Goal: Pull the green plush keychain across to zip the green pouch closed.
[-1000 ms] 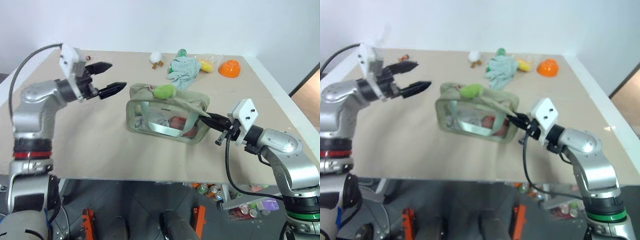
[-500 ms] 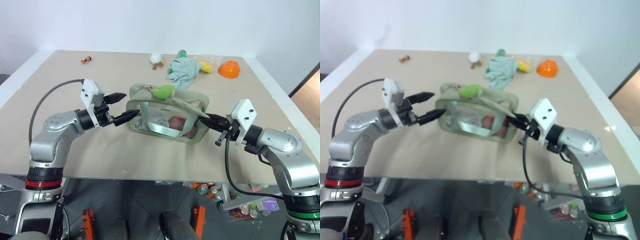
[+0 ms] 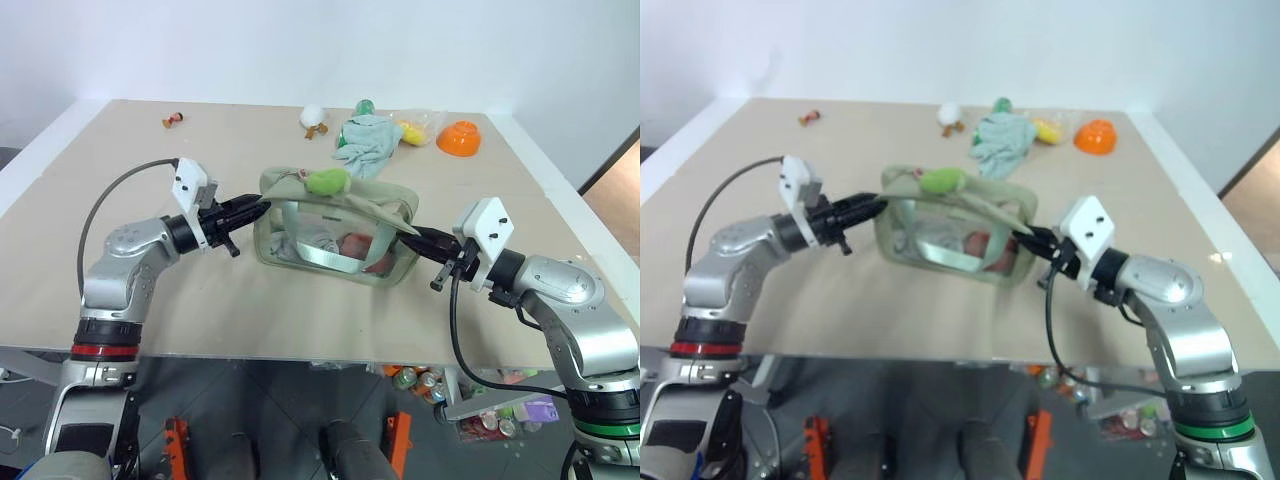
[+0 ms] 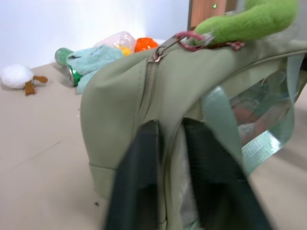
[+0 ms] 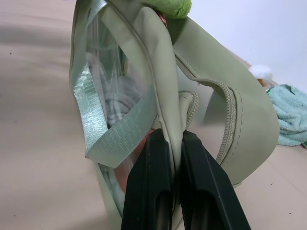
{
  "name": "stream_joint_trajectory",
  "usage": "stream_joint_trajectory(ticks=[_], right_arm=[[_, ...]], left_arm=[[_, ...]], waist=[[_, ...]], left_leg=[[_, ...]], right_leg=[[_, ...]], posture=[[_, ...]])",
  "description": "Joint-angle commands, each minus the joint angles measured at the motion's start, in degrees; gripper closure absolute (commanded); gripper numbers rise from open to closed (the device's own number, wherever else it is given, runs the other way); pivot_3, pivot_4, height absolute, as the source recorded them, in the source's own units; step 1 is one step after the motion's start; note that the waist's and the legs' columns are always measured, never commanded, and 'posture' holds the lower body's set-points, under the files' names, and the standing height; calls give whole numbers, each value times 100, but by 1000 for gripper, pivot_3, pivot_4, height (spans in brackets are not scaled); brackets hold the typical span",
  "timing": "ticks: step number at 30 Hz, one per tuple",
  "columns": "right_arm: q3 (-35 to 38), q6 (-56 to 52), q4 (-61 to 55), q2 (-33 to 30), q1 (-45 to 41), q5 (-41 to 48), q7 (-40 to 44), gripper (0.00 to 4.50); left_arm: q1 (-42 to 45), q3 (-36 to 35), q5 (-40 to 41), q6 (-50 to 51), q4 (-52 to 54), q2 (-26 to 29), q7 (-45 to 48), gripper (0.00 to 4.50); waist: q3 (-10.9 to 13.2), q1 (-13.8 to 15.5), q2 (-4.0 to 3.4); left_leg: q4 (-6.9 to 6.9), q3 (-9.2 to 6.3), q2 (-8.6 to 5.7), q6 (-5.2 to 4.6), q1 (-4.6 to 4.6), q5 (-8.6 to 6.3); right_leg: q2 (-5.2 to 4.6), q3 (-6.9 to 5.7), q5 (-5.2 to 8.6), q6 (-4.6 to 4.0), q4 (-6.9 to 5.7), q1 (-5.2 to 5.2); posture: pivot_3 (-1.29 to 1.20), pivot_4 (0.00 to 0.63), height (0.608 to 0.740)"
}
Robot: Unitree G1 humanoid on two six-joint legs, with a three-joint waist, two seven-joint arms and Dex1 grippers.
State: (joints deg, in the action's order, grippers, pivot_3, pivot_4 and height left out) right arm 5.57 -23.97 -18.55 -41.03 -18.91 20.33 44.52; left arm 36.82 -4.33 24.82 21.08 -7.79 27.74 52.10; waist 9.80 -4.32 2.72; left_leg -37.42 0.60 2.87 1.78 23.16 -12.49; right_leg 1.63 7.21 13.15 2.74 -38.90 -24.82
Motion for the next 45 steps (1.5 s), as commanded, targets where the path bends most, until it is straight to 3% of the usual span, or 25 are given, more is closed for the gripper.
stream_joint_trajectory(ticks=[1, 5, 7, 8, 10, 17, 23, 30, 37, 45], right_arm=[[173, -146, -101, 19, 18, 138, -87, 4500], [193, -260, -99, -13, -6, 233, -62, 4500], [219, -351, -88, -38, -42, 323, -4, 3759], [236, -419, -94, -61, -64, 395, 40, 3664], [261, -419, -92, -101, -90, 400, 70, 2796], [559, -361, -62, -428, -268, 400, 188, 491], [742, -635, -113, -758, -1051, 613, 132, 491], [-500, -1133, -834, 107, -2381, 679, -287, 491], [-1313, -818, -498, 499, -2745, 223, -71, 491], [-1386, -526, 128, 657, -2841, -36, 95, 491]], left_arm=[[65, -83, 214, 134, 501, 48, 21, 4447], [-21, -121, 346, 492, 888, 130, -48, 4447], [-60, -115, 383, 686, 1108, 169, -130, 4500], [-78, -125, 420, 796, 1223, 172, -200, 4500], [-139, -124, 452, 958, 1424, 173, -337, 4500], [-593, -118, 545, 1351, 2036, 109, -781, 4500], [-924, -122, 650, 1507, 2324, 105, -992, 4500], [-1080, -104, 657, 1480, 2423, 38, -1152, 4500], [-1089, -81, 713, 1425, 2471, 10, -1221, 4500], [-1157, -31, 699, 1385, 2519, -4, -1289, 4500]], waist=[[0, 2, 0], [0, 0, 0], [0, 1, 0], [1, 3, 0], [1, 3, -1], [2, 4, -2], [3, 4, -3], [6, -4, -7], [6, 22, -7], [6, 12, -7]], left_leg=[[0, -1, 0, 0, 2, 0], [1, 0, 0, 0, 7, 0], [3, -1, 0, 0, 8, 0], [3, -1, 0, 0, 8, -1], [3, -3, 0, 0, 11, 0], [3, -1, -1, 0, 11, 0], [1, 1, -4, 0, 9, 0], [11, -10, 1, 0, 4, 0], [11, -8, -11, 2, 27, -2], [11, -10, -12, 2, 24, -3]], right_leg=[[0, -1, 0, 0, 0, -1], [0, 0, 1, 2, 0, -6], [0, -1, 2, 3, 0, -7], [0, -1, 2, 3, 0, -7], [-1, -2, 2, 3, 0, -9], [-3, 0, 3, 4, 1, -10], [-5, 2, 3, 2, 1, -9], [3, -7, 5, -4, 1, -9], [-23, -12, 15, 6, 13, -18], [-23, -15, 15, 5, 12, -17]], posture=[[0, 150, 739], [0, 150, 739], [0, 150, 739], [0, 150, 739], [0, 150, 739], [0, 150, 739], [0, 150, 739], [0, 150, 739], [0, 150, 739], [0, 150, 739]])
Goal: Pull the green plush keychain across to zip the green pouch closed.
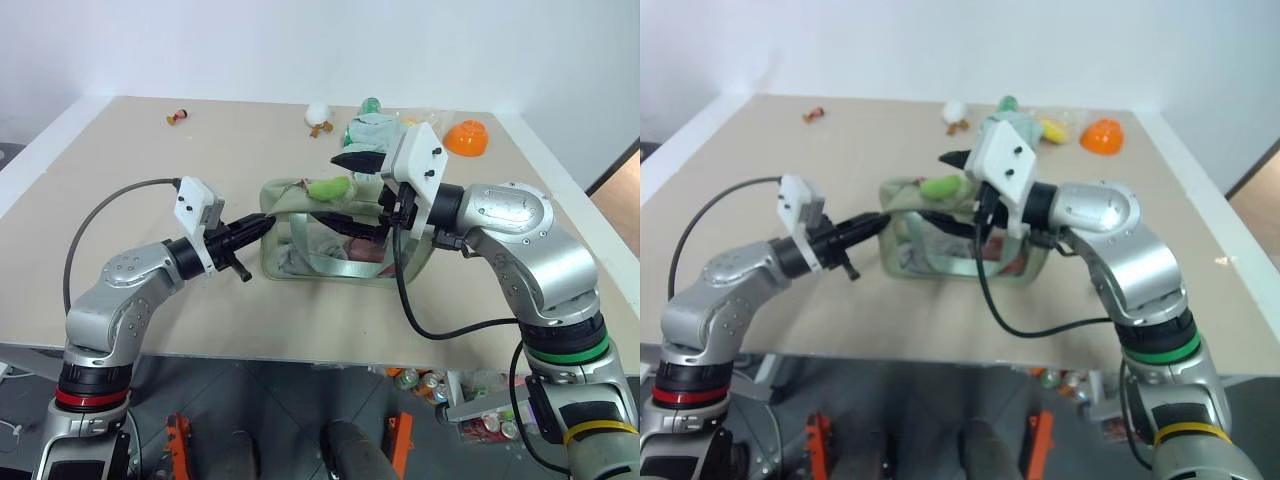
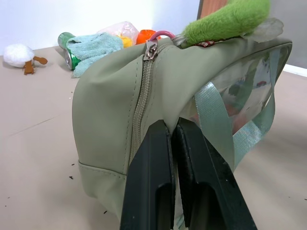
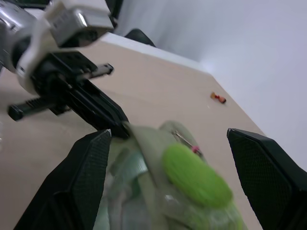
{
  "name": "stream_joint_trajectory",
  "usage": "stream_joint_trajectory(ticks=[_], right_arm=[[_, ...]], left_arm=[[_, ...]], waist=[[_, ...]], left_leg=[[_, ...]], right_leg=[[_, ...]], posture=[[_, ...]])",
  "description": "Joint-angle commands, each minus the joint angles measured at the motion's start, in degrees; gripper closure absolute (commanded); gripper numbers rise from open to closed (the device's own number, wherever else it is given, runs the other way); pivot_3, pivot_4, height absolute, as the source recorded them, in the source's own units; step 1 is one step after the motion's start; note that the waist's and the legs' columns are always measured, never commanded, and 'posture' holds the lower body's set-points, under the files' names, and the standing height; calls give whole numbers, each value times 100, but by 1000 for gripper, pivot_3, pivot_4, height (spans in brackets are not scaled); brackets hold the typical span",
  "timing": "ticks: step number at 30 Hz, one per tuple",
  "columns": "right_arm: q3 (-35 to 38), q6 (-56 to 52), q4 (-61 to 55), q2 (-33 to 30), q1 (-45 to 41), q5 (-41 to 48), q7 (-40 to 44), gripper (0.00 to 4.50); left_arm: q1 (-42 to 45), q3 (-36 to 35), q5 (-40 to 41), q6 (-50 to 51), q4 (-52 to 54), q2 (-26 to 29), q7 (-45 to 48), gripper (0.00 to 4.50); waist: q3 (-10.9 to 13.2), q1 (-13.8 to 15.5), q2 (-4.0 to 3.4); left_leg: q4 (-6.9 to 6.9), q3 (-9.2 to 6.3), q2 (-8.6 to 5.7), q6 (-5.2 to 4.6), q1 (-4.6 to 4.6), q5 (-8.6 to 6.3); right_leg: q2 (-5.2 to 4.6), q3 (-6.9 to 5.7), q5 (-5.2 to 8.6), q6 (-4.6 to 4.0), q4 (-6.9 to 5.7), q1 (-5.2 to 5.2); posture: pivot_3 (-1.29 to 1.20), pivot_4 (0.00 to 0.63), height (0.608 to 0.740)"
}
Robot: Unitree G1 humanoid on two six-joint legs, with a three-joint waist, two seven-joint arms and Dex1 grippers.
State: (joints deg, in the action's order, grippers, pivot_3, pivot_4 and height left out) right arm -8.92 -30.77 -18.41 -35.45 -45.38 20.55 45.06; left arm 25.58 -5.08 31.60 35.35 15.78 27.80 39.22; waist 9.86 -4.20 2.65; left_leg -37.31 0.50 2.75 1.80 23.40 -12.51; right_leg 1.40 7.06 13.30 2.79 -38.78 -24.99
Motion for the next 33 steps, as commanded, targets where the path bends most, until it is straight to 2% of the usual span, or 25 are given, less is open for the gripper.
stream_joint_trajectory(ticks=[1, 6, 9, 17, 19, 25, 33], right_arm=[[80, 148, 197, 156, -238, -47, 45, 491], [13, 277, 503, 246, -309, -186, 191, 491], [-4, 292, 604, 343, -315, -245, 199, 1311], [-54, 486, 784, 358, -200, -509, 281, 4054], [-41, 581, 789, 332, -191, -556, 303, 4457], [159, 717, 682, 165, -126, -574, 326, 4457], [1044, 1009, 499, -571, 331, -668, 160, 4457]], left_arm=[[-33, 53, 22, -44, 167, -16, -13, 4500], [3, 80, 10, -67, 127, -40, -42, 4500], [13, 93, 3, -79, 118, -45, -54, 4500], [77, 112, -24, -108, 54, -64, -104, 4500], [97, 134, -26, -112, 30, -70, -106, 4500], [131, 126, -20, -113, -33, -62, -96, 4500], [87, -9, 44, -91, -101, 27, -40, 4500]], waist=[[0, -1, 0], [0, 3, 0], [0, 1, 0], [0, 1, 0], [0, 2, 0], [0, 2, 0], [0, 13, 0]], left_leg=[[0, 0, 0, 0, -1, 0], [0, -2, 0, 0, 1, 0], [0, -1, 0, 0, 2, 0], [1, -3, 0, 0, 1, 0], [1, -3, 0, 0, 1, 0], [1, -3, -1, 0, 1, 0], [3, -3, -6, 0, 3, 0]], right_leg=[[1, 0, 0, 0, 0, 0], [1, -1, -1, -1, 0, 1], [-1, -1, 0, 0, 1, 1], [0, -2, 0, 0, 1, 1], [0, -2, 0, 0, 1, 1], [0, -2, 0, 0, 1, 1], [-6, -3, 2, 4, 6, 3]], posture=[[0, 150, 739], [0, 150, 739], [0, 150, 739], [0, 150, 739], [0, 150, 739], [0, 150, 739], [0, 150, 739]])
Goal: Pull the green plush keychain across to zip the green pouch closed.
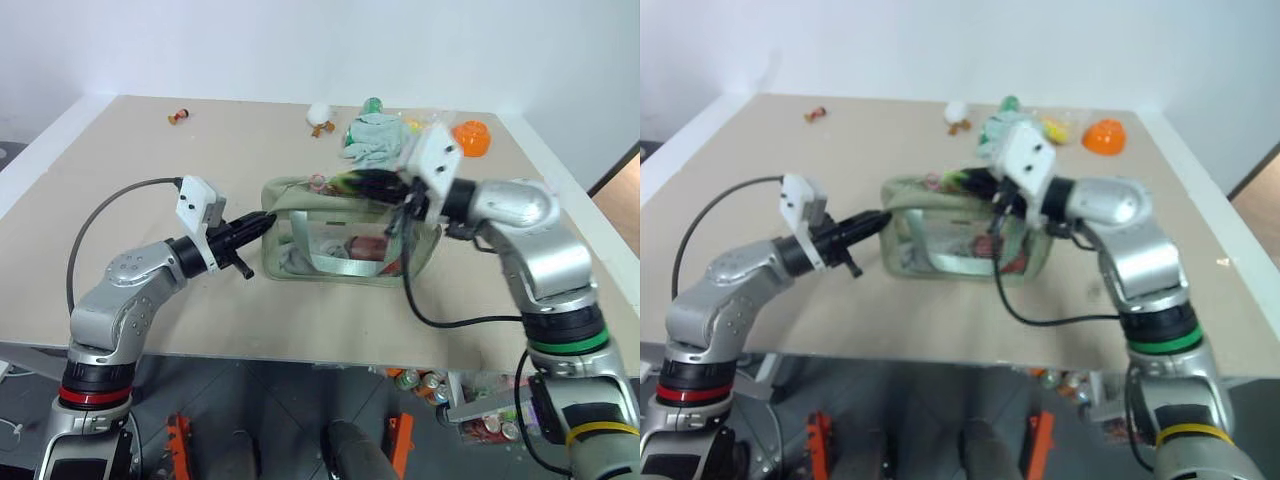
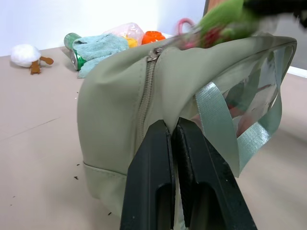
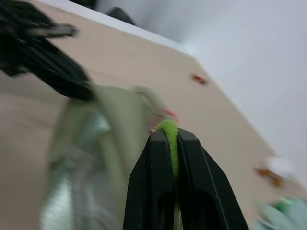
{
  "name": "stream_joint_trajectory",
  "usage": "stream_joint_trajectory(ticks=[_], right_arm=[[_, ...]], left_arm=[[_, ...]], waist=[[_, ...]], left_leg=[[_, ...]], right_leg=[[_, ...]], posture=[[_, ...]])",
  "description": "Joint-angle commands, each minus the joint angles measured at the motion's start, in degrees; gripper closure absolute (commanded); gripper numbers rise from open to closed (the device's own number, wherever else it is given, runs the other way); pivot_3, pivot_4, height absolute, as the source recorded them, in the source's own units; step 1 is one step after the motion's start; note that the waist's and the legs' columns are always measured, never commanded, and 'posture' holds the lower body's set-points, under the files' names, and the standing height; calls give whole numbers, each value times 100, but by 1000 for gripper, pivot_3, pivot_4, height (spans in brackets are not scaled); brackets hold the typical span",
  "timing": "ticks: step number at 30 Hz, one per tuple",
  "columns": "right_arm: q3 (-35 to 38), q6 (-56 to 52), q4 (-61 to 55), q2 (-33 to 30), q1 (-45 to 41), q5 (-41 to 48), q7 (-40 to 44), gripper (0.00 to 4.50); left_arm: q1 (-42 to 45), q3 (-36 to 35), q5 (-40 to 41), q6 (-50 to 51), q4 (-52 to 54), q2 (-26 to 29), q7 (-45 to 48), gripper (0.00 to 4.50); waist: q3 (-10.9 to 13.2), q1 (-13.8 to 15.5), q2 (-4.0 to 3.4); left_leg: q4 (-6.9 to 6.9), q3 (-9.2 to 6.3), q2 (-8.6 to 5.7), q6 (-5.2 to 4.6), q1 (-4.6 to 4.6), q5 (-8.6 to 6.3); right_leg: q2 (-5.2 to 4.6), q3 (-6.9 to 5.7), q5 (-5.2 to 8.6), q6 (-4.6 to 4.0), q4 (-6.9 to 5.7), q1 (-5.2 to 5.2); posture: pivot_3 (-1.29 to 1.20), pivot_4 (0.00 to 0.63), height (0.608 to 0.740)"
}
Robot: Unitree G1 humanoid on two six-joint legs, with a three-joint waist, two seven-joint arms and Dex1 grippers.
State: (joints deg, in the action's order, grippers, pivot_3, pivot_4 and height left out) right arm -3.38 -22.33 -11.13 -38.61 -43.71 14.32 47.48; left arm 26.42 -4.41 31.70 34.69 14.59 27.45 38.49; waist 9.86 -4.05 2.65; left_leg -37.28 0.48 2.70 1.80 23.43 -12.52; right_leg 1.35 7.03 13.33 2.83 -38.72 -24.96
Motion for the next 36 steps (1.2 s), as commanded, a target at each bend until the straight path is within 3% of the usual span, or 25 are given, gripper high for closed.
stream_joint_trajectory(ticks=[1, 8, 15, 36], right_arm=[[600, 204, -248, -375, 264, -56, -72, 4457], [1232, 472, -207, -900, 841, -256, -386, 4457], [1299, 483, -267, -898, 886, -264, -549, 4457], [2503, 316, -342, -1299, 2341, -710, -1388, 4457]], left_arm=[[-4, -86, 39, -19, 17, 68, 41, 4500], [-29, -67, 40, 0, -33, 93, 85, 4500], [20, -66, 43, -2, -72, 101, 102, 4500], [22, -57, 9, 39, -103, 262, 168, 4500]], waist=[[0, 2, 0], [1, 27, 0], [1, -13, -1], [1, -8, -1]], left_leg=[[1, -1, 0, 0, -1, 0], [2, 0, -8, 0, 2, 0], [3, 8, -9, -1, -6, 0], [6, 13, -15, -2, -6, -1]], right_leg=[[0, -1, 1, 0, 0, 1], [-10, 0, 4, 4, 4, 2], [-11, 6, 1, 7, 7, 4], [-19, 12, 1, 15, 18, 11]], posture=[[0, 150, 739], [0, 150, 739], [0, 150, 739], [0, 150, 739]])
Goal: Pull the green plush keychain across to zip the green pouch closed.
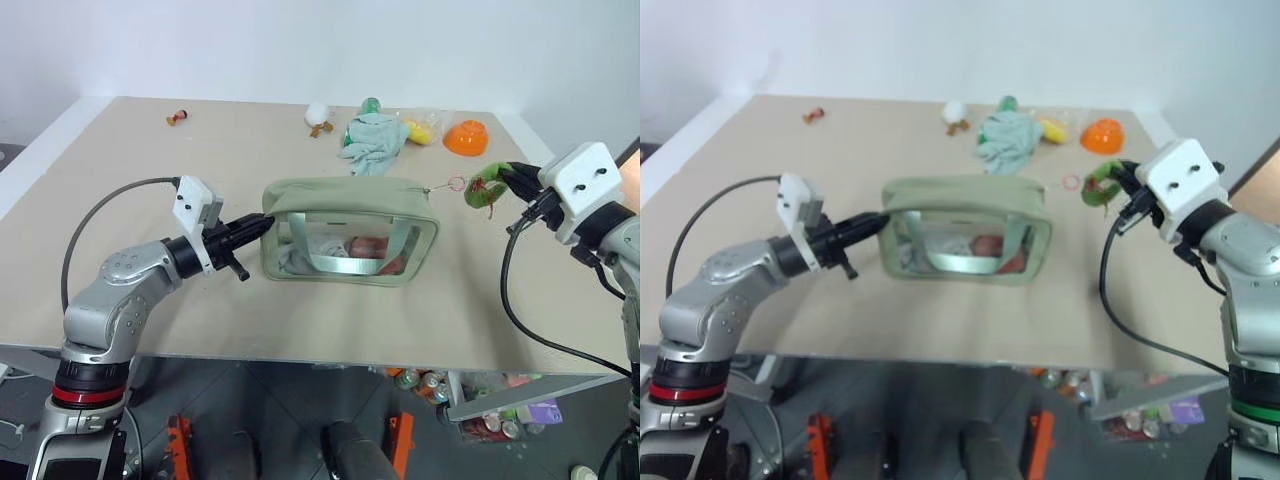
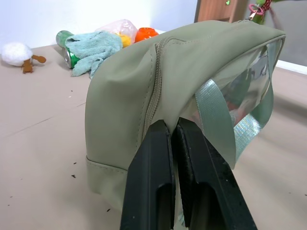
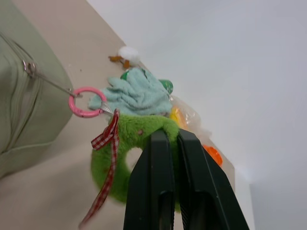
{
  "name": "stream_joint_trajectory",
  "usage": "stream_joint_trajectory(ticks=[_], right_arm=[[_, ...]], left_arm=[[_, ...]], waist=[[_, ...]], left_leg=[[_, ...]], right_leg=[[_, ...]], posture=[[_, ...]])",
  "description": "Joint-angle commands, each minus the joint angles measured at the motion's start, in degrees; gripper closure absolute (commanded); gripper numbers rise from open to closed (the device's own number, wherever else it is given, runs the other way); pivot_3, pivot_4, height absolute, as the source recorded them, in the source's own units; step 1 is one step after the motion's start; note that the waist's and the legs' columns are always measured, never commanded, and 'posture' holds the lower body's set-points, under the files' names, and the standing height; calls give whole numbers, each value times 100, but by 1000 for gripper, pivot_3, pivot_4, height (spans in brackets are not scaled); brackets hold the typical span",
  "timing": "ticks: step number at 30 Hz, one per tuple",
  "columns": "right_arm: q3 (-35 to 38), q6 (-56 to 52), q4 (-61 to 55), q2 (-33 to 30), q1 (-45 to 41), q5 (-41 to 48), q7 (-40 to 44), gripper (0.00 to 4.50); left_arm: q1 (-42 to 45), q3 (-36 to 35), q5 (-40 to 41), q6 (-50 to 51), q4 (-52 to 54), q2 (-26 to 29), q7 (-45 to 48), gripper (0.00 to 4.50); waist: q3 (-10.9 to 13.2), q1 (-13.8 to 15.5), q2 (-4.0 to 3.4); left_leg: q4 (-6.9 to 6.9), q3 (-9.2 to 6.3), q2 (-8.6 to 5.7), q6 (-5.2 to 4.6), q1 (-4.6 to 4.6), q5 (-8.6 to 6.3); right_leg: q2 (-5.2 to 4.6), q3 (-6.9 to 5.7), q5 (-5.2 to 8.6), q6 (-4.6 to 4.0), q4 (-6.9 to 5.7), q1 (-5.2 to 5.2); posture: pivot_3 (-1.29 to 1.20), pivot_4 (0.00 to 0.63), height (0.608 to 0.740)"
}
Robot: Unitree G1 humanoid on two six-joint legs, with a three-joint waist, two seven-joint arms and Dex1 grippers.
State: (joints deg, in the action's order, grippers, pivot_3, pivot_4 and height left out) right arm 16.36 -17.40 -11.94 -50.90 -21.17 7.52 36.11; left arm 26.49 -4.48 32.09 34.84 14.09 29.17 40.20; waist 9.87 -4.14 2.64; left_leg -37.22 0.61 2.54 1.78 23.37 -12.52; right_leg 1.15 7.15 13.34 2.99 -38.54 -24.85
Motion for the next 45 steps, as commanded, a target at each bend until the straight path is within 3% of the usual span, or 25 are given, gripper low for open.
stream_joint_trajectory(ticks=[1, 6, 17, 25, 45], right_arm=[[467, -223, -372, 20, 236, -46, -301, 4457], [118, -336, -681, 425, 715, -179, -547, 4457], [-180, -518, -600, 520, 998, -933, -1074, 4457], [-888, -583, -596, 1469, 988, -997, -1407, 4457], [-1098, 468, 301, 1354, 1198, -1396, -1300, 4457]], left_arm=[[30, -42, -35, 23, -66, 87, 5, 4500], [104, -29, -49, 22, -107, 81, 18, 4500], [70, -104, -4, 87, -29, 131, -42, 4500], [126, -44, -1, 45, -42, 39, -130, 4500], [54, -19, -60, -8, 34, -55, -183, 4500]], waist=[[0, 1, 0], [-1, 1, 0], [-1, -1, 0], [-1, -11, 0], [-1, -14, 0]], left_leg=[[0, 0, 0, 0, 0, 0], [0, -3, 0, 0, 0, 0], [-2, 4, -1, 0, -2, 0], [-1, 2, 2, 0, -4, 0], [-1, 5, 0, 0, -6, 0]], right_leg=[[-1, 0, 0, 0, 0, -1], [0, -3, 1, 1, 4, 3], [-1, 3, -1, 1, 4, 3], [3, 3, -4, -1, 3, 2], [-1, 4, -7, 5, 12, 9]], posture=[[0, 150, 739], [0, 150, 739], [0, 150, 739], [0, 150, 739], [0, 150, 739]])
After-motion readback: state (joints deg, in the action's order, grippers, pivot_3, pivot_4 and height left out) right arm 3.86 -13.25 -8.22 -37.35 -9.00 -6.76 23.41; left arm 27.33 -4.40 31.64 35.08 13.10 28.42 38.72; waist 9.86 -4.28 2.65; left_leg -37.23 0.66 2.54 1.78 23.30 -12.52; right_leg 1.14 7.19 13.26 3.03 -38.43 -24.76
